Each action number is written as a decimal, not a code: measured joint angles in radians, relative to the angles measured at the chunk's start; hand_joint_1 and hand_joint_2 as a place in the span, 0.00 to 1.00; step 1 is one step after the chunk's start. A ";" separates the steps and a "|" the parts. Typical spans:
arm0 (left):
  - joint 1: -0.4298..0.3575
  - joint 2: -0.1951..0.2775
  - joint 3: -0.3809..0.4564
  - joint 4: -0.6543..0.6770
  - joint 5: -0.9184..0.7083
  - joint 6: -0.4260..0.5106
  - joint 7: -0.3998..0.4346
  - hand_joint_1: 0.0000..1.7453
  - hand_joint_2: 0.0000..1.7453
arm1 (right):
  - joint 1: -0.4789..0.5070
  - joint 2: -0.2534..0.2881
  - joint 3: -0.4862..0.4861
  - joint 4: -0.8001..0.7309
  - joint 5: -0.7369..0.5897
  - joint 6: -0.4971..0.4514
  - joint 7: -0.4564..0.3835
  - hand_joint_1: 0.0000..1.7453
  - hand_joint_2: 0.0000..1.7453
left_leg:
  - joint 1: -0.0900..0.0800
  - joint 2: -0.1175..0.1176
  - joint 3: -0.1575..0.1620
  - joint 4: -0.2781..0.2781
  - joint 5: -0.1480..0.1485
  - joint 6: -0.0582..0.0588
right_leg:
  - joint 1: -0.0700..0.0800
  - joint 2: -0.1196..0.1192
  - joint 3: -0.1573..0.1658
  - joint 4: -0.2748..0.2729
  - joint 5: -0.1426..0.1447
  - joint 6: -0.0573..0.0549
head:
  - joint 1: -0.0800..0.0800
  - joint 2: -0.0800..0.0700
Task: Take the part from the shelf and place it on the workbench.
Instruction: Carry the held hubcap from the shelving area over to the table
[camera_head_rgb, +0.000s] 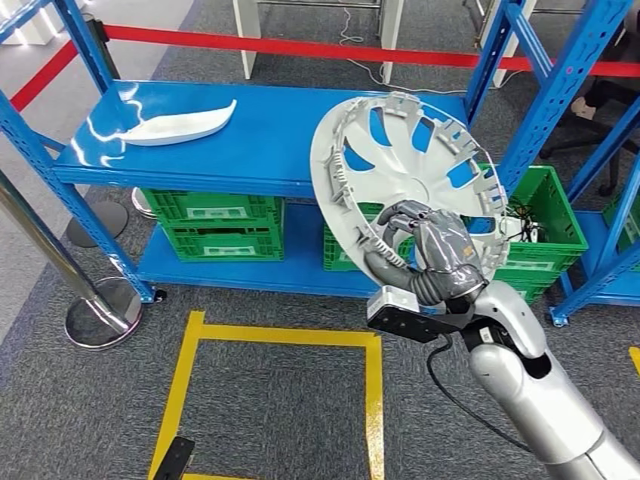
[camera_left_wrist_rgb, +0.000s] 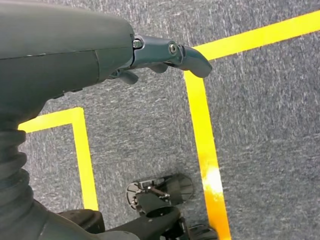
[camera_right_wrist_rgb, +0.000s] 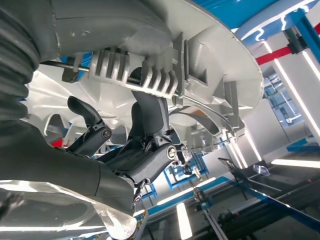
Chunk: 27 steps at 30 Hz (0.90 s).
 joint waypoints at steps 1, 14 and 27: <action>-0.001 0.000 0.004 0.000 0.019 0.012 0.006 0.00 1.00 | -0.002 -0.001 0.000 0.001 -0.007 0.006 -0.006 1.00 1.00 | -0.001 0.000 -0.005 0.001 0.003 0.002 | 0.000 0.000 -0.028 0.068 -0.034 0.003 | 0.001 0.000; -0.024 0.018 0.092 0.001 0.122 0.078 0.030 0.00 1.00 | -0.100 0.006 0.058 0.029 -0.033 0.050 -0.005 1.00 1.00 | -0.004 -0.009 -0.075 0.093 -0.026 -0.040 | -0.009 -0.004 0.083 -0.099 0.042 -0.028 | -0.003 0.000; -0.021 0.002 0.113 0.007 0.156 0.107 0.000 0.00 1.00 | -0.114 -0.020 0.068 0.034 -0.022 0.053 0.012 1.00 1.00 | -0.002 0.008 -0.064 0.050 0.007 -0.024 | 0.000 -0.041 0.061 -0.096 0.051 -0.012 | -0.004 0.000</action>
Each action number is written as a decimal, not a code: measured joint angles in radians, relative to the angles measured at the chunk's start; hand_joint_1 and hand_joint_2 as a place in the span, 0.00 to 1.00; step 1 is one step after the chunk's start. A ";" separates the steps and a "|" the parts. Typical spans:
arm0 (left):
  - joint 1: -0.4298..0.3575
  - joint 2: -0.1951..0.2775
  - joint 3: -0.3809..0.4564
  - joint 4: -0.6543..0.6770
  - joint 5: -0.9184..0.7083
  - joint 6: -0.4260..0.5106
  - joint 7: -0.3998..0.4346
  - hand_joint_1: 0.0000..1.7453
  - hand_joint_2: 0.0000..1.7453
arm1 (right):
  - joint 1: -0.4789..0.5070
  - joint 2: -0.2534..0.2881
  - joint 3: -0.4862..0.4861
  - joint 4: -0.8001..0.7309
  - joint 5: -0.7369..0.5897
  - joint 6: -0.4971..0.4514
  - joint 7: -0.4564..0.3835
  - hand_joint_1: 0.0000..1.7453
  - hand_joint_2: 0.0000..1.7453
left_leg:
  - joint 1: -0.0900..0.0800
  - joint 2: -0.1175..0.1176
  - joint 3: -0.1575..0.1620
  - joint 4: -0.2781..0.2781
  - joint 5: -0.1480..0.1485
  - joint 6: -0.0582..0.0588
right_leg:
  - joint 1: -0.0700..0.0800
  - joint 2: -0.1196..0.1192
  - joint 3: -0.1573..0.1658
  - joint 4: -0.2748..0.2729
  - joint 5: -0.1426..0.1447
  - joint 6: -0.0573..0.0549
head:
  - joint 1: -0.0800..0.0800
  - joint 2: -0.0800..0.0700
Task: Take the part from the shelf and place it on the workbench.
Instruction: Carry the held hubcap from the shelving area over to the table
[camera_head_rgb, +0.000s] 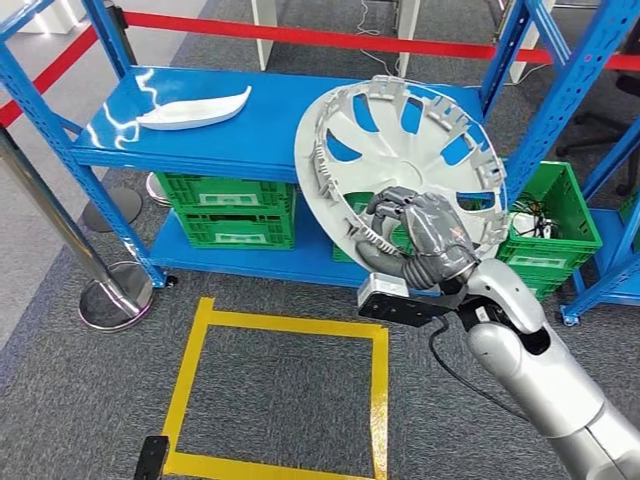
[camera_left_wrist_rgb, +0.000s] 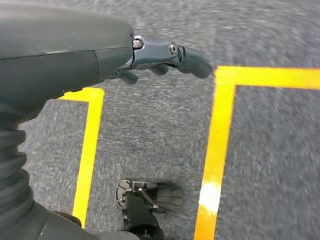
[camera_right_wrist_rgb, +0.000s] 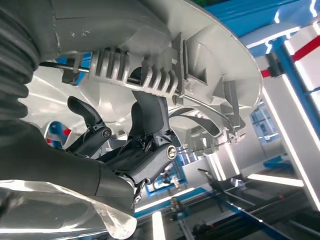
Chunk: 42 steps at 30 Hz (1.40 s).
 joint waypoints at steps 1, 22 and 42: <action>0.001 0.000 0.004 0.000 0.003 0.002 0.000 0.00 1.00 | -0.001 -0.003 0.001 0.000 0.000 0.002 0.000 1.00 1.00 | 0.001 -0.004 0.000 -0.004 0.004 0.006 | -0.001 0.003 -0.006 0.008 -0.009 0.004 | 0.000 0.000; 0.018 0.002 0.018 0.002 0.003 0.011 -0.018 0.00 1.00 | 0.012 -0.088 0.003 -0.019 -0.022 0.027 -0.003 1.00 1.00 | 0.009 -0.025 -0.145 0.275 -0.101 -0.031 | -0.010 0.014 0.023 -0.005 -0.014 -0.022 | -0.008 0.000; 0.016 -0.002 0.019 0.005 -0.008 0.008 -0.014 0.00 1.00 | 0.020 -0.109 0.006 -0.030 -0.018 0.036 0.000 1.00 1.00 | 0.000 -0.095 -0.029 0.004 0.027 0.012 | -0.016 0.097 -0.004 0.049 -0.023 0.019 | -0.002 0.000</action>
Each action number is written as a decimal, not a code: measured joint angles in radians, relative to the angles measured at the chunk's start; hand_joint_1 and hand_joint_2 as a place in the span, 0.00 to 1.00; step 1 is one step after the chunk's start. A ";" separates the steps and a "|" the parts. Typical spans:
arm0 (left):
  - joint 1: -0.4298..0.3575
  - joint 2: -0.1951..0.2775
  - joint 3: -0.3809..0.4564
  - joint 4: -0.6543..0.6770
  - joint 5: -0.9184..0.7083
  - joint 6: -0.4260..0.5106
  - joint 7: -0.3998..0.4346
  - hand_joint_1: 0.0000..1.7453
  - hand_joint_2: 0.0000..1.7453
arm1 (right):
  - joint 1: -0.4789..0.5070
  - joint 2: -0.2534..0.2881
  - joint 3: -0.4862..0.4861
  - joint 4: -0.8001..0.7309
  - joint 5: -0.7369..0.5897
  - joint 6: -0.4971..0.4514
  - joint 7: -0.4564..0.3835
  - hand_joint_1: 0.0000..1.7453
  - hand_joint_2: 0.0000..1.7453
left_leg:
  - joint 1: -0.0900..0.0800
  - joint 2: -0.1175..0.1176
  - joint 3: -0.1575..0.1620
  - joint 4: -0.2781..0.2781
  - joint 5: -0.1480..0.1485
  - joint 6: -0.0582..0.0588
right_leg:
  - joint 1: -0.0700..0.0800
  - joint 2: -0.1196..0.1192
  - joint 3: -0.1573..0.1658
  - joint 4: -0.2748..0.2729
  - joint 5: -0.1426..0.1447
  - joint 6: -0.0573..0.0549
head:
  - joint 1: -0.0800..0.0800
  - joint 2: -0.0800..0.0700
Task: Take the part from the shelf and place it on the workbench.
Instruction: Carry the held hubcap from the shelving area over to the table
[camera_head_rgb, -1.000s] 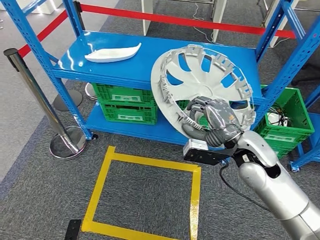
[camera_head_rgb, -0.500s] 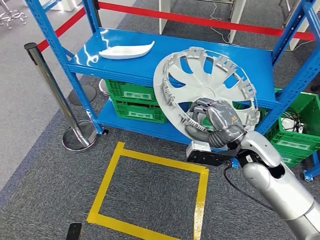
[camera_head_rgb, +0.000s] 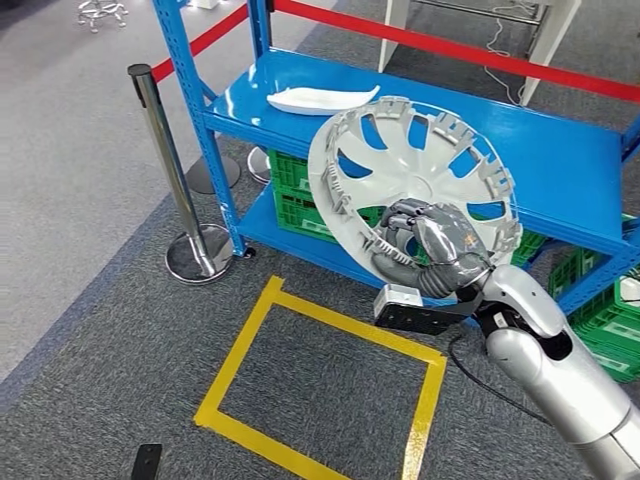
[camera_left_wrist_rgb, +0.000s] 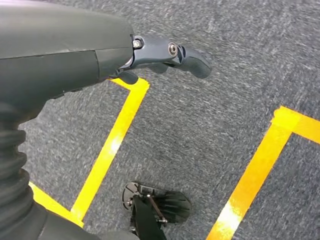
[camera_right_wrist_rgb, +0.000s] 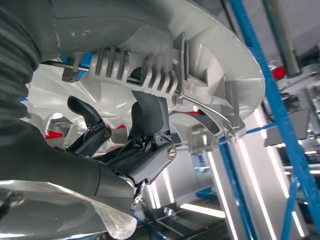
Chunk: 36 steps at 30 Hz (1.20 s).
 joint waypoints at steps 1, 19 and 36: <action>0.000 0.000 0.000 0.000 0.000 0.000 0.000 0.00 1.00 | 0.000 0.000 0.001 0.000 0.001 0.001 0.000 1.00 1.00 | 0.001 -0.009 -0.007 0.004 0.002 -0.006 | -0.002 0.016 0.013 -0.027 0.003 -0.001 | -0.001 0.000; -0.002 0.003 -0.001 0.000 -0.007 -0.003 0.003 0.00 1.00 | -0.004 0.000 0.020 0.001 0.006 0.007 0.000 1.00 1.00 | -0.011 0.119 -0.016 0.002 0.007 -0.009 | 0.016 -0.155 0.037 -0.046 -0.017 -0.014 | -0.011 0.000; -0.003 0.003 -0.004 0.001 -0.016 -0.008 0.014 0.00 1.00 | -0.017 -0.001 0.045 0.007 0.010 0.018 0.000 1.00 1.00 | 0.000 -0.009 -0.044 0.030 0.004 -0.026 | -0.004 -0.013 0.011 -0.034 0.003 -0.020 | -0.009 0.000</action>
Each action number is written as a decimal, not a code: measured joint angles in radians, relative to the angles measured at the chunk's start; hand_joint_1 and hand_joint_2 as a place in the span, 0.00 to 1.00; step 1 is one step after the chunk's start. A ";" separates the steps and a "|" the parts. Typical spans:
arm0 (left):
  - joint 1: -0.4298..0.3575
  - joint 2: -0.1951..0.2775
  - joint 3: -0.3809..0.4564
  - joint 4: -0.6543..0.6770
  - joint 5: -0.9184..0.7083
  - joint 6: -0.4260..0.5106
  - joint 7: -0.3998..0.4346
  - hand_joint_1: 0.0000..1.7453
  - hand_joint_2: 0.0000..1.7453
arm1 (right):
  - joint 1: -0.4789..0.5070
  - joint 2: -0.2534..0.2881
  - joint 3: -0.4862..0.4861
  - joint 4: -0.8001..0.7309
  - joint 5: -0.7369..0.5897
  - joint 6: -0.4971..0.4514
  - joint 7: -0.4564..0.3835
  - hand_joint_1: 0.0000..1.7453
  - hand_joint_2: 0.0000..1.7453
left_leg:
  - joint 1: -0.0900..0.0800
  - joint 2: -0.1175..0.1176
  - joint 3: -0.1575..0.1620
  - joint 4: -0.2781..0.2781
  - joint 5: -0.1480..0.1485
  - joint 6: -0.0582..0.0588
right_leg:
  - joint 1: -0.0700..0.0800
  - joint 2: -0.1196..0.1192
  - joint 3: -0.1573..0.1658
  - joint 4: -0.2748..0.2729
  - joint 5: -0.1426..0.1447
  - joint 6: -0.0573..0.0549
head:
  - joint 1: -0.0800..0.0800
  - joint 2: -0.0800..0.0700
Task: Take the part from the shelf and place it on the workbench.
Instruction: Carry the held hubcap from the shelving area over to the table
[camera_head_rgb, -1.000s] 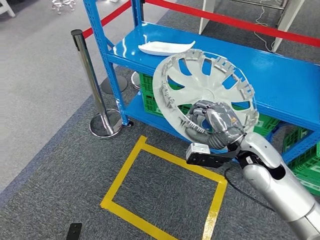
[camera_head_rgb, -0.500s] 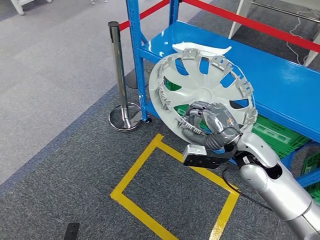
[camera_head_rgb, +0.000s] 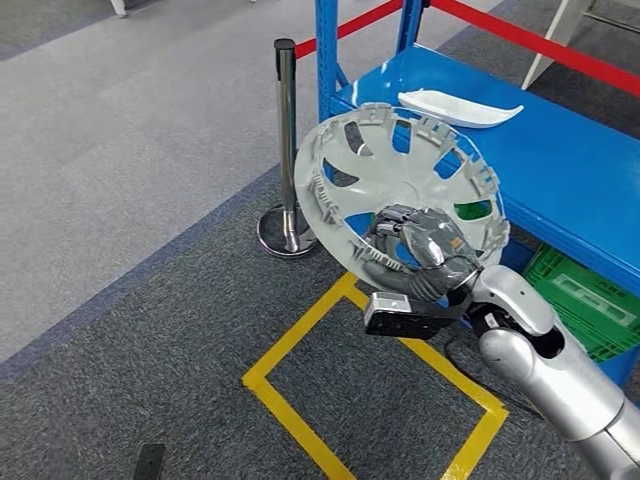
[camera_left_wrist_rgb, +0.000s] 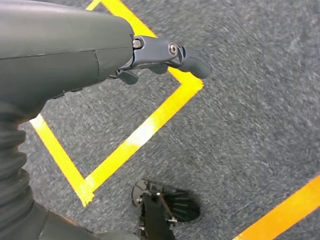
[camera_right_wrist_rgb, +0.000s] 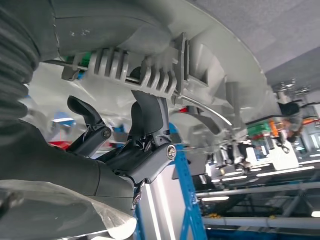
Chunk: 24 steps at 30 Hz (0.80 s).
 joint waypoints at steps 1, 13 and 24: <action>-0.001 0.001 0.000 0.000 0.000 -0.001 0.001 0.00 1.00 | -0.001 0.000 0.001 0.000 0.000 0.000 0.000 1.00 1.00 | 0.000 0.024 -0.016 0.036 -0.021 -0.005 | 0.000 -0.013 0.004 -0.002 0.000 -0.005 | -0.002 0.000; -0.001 0.002 -0.003 0.000 -0.003 -0.006 0.001 0.00 1.00 | -0.001 -0.002 0.005 0.000 0.000 0.001 0.000 1.00 1.00 | -0.013 0.123 0.020 -0.021 0.006 0.013 | 0.017 -0.131 0.032 -0.009 -0.024 0.005 | -0.005 0.000; -0.003 -0.001 -0.004 0.000 -0.003 -0.005 0.001 0.00 1.00 | 0.006 -0.019 0.001 0.001 -0.005 0.002 0.000 1.00 1.00 | -0.007 0.020 0.033 -0.032 0.008 0.036 | 0.008 -0.015 -0.061 0.095 -0.015 0.018 | 0.005 0.000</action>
